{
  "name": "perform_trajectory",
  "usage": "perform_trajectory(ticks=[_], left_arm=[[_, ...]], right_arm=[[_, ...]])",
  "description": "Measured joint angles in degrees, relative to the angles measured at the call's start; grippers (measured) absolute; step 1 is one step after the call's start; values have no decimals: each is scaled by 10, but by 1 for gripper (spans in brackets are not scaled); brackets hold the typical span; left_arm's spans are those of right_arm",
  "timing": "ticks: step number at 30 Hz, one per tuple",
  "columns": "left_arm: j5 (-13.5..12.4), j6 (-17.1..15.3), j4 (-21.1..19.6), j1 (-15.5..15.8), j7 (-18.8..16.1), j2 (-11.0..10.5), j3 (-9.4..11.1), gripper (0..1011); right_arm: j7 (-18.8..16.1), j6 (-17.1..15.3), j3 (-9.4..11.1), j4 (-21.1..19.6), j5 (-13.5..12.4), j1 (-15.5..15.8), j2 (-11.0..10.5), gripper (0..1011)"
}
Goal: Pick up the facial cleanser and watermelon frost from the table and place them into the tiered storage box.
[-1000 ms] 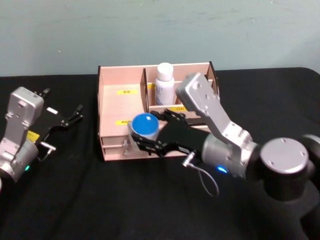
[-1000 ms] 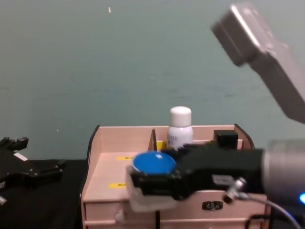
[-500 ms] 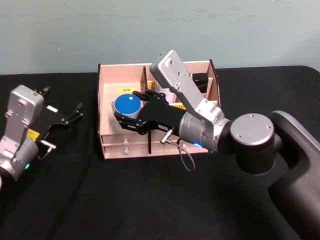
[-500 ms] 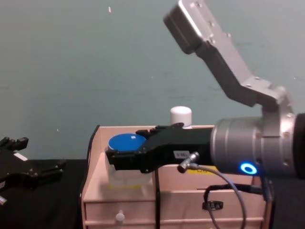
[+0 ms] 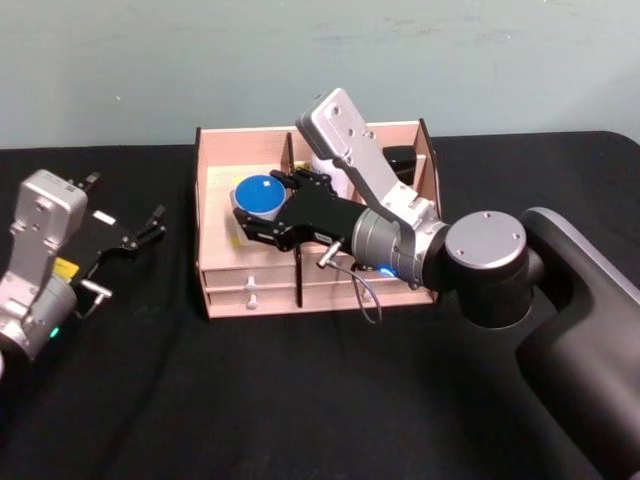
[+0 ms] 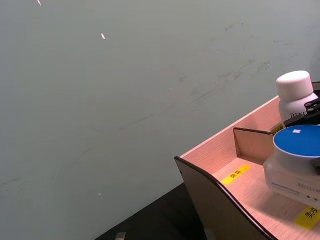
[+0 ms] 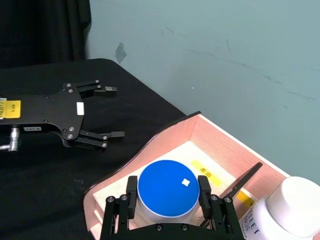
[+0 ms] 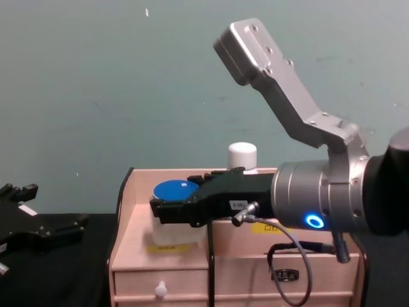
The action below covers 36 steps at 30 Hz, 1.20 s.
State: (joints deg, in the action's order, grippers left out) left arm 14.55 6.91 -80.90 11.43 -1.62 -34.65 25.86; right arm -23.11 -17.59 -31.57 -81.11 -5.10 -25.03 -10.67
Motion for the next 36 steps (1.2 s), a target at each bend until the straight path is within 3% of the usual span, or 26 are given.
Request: perform_trajectory(ticks=[36], left_arm=[[0, 0, 0, 0, 0, 0, 0, 1010]], right_arm=[[0, 3, -6, 30, 9, -14, 12, 737]])
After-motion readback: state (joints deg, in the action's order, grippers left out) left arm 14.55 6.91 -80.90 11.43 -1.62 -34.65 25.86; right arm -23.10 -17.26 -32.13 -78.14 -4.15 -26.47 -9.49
